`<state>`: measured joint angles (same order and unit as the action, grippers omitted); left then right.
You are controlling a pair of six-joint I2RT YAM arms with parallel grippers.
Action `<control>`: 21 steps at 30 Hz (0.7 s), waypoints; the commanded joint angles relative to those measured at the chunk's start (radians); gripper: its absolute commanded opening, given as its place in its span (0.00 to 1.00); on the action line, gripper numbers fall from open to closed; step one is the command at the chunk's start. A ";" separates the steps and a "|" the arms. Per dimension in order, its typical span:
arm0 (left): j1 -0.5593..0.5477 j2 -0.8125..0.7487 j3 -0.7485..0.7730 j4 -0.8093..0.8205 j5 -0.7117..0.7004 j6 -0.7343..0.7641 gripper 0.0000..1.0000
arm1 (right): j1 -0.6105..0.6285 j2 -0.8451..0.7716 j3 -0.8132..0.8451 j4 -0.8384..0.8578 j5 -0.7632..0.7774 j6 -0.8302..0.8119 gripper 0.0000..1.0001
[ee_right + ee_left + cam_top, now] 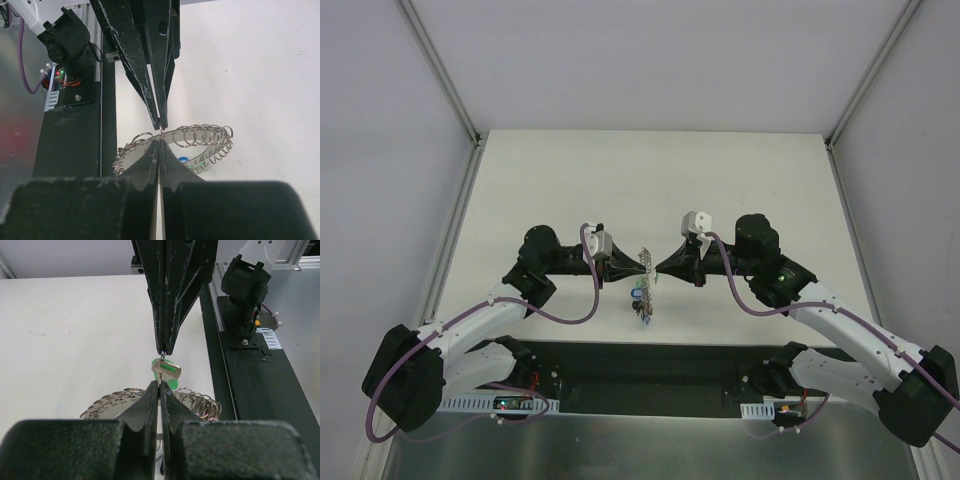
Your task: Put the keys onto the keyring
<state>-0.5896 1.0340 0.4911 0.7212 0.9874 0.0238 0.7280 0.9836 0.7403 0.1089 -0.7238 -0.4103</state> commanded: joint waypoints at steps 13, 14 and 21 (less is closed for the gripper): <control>-0.006 0.008 0.038 0.080 0.059 -0.019 0.00 | -0.004 0.012 0.010 0.057 -0.078 -0.028 0.01; -0.006 0.009 0.040 0.078 0.059 -0.019 0.00 | -0.006 0.012 0.011 0.055 -0.077 -0.028 0.01; -0.006 0.009 0.041 0.078 0.065 -0.021 0.00 | -0.006 0.017 0.011 0.054 -0.075 -0.035 0.01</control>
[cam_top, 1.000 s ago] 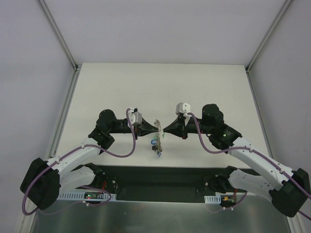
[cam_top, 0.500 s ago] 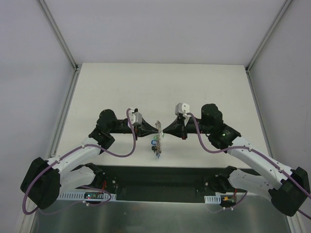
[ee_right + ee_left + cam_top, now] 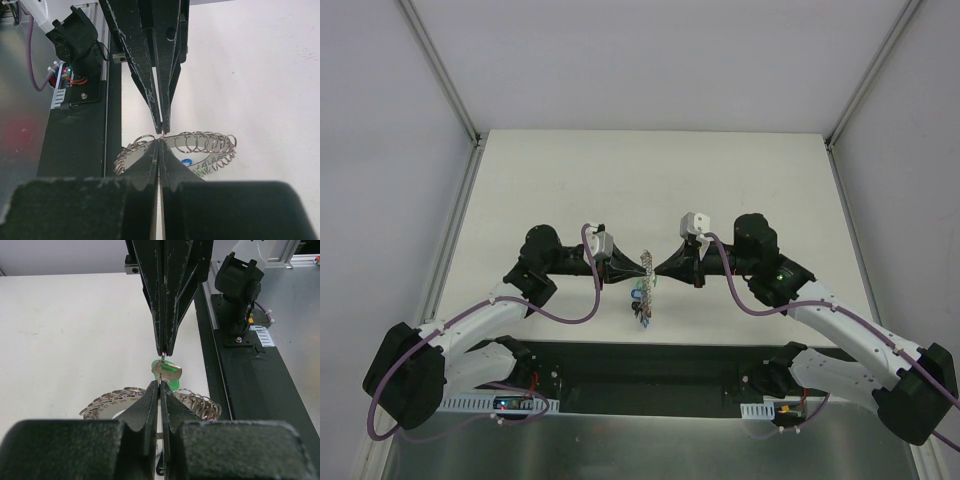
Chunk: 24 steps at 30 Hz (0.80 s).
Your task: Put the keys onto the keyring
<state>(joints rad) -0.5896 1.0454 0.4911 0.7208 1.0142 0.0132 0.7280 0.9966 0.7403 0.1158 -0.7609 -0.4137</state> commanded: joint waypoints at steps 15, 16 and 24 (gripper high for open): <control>-0.006 0.001 0.041 0.083 0.035 -0.010 0.00 | -0.006 0.014 0.019 0.021 -0.046 -0.048 0.01; -0.006 0.001 0.041 0.085 0.035 -0.010 0.00 | -0.004 0.013 0.022 0.021 -0.048 -0.048 0.01; -0.006 -0.002 0.041 0.086 0.032 -0.010 0.00 | -0.004 0.016 0.022 0.016 -0.071 -0.051 0.01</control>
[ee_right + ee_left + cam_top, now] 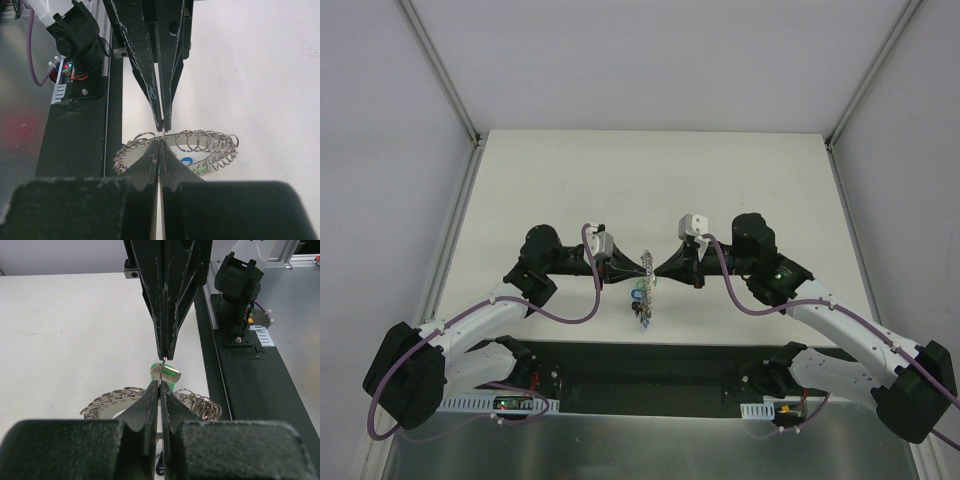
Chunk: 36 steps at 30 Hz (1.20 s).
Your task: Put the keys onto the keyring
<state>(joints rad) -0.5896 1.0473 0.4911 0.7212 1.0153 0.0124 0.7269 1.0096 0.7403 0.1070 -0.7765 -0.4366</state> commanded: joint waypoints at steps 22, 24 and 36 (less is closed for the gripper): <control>-0.006 0.013 0.046 0.101 0.063 -0.048 0.00 | -0.001 -0.054 0.010 -0.003 -0.012 -0.057 0.01; -0.006 0.011 0.046 0.103 0.063 -0.049 0.00 | -0.001 -0.048 0.011 -0.004 -0.015 -0.060 0.01; -0.006 0.008 0.047 0.112 0.074 -0.057 0.00 | -0.001 -0.014 0.018 -0.010 -0.040 -0.071 0.01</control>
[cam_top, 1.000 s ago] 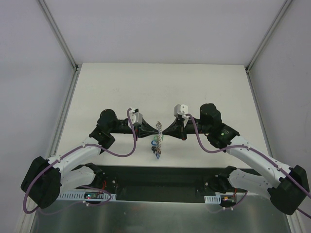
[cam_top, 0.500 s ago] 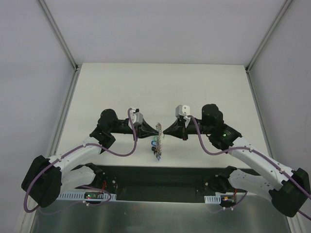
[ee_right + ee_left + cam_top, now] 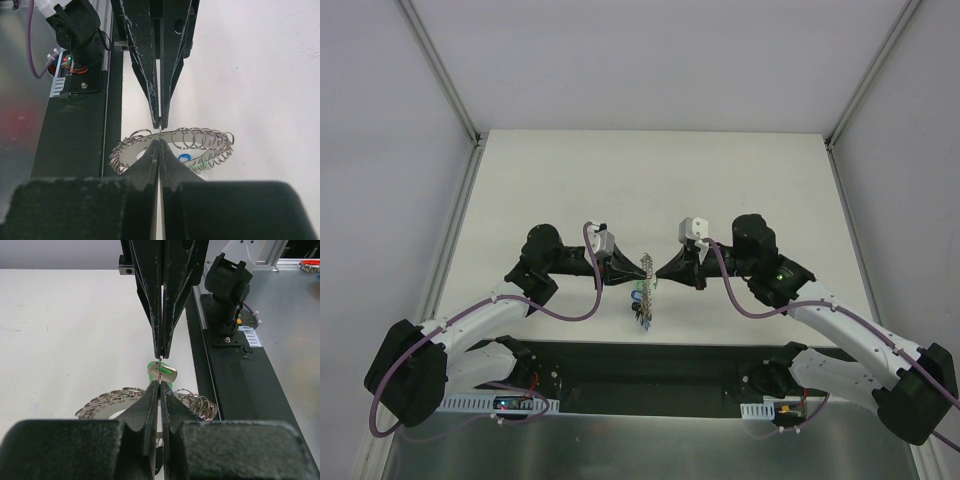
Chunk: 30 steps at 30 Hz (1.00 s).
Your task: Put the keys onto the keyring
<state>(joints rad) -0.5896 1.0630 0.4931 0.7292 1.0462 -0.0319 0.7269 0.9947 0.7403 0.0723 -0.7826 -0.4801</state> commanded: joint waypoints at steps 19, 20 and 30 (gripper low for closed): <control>-0.006 -0.003 0.047 0.108 0.044 -0.022 0.00 | 0.000 0.016 0.025 0.021 -0.053 -0.028 0.01; -0.006 -0.005 0.047 0.108 0.046 -0.022 0.00 | 0.000 0.018 0.025 0.021 -0.053 -0.029 0.01; -0.006 0.005 0.050 0.124 0.063 -0.037 0.00 | 0.003 0.021 0.025 0.029 -0.053 -0.029 0.01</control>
<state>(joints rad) -0.5896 1.0683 0.4934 0.7456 1.0546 -0.0467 0.7269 1.0096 0.7403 0.0692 -0.7940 -0.4843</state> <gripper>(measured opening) 0.006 0.012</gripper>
